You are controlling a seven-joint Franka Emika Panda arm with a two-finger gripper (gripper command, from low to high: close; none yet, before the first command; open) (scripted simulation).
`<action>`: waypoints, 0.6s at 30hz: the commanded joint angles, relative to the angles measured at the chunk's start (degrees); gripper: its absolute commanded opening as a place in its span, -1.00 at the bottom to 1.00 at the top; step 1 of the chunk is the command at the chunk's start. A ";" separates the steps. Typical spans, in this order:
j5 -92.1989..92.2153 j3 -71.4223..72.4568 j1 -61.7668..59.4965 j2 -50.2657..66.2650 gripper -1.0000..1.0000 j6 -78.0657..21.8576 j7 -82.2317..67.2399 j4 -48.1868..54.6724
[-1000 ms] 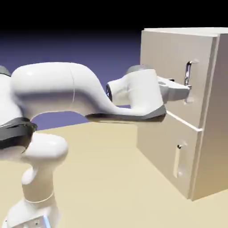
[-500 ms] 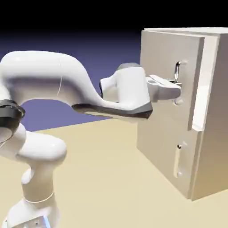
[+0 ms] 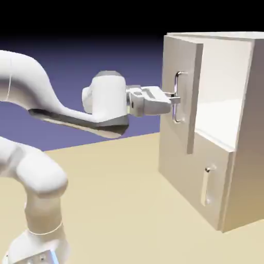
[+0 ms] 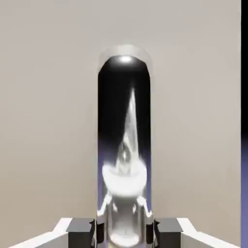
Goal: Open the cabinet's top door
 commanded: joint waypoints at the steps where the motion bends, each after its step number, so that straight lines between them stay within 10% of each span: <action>1: 1.61 2.09 -1.95 -0.57 -1.00 0.24 0.00 -0.66; 18: 32.13 29.56 -28.70 -15.84 -1.00 10.41 -8.65 -8.80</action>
